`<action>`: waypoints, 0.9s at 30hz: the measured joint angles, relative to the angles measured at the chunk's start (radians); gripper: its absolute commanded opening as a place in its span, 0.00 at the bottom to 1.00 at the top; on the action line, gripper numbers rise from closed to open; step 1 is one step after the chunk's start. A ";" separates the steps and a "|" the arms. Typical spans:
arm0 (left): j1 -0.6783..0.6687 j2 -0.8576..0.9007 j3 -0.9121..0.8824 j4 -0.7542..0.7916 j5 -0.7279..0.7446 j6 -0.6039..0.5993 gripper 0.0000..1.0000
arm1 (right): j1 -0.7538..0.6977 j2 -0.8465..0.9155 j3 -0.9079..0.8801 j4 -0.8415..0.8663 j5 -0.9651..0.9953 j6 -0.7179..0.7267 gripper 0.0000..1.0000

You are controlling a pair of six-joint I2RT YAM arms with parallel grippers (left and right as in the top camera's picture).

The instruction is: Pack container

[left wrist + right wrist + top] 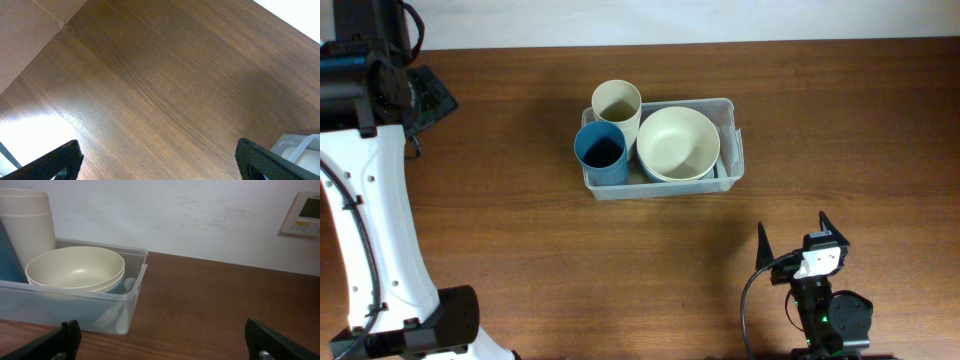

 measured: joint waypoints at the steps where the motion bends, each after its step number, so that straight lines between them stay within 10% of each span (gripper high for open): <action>1: 0.000 0.000 0.000 0.000 0.000 0.000 1.00 | 0.000 0.000 0.000 0.000 0.000 0.000 0.99; 27: -0.004 0.000 -0.002 0.032 0.026 0.000 1.00 | 0.000 0.000 0.000 0.000 0.000 0.000 0.99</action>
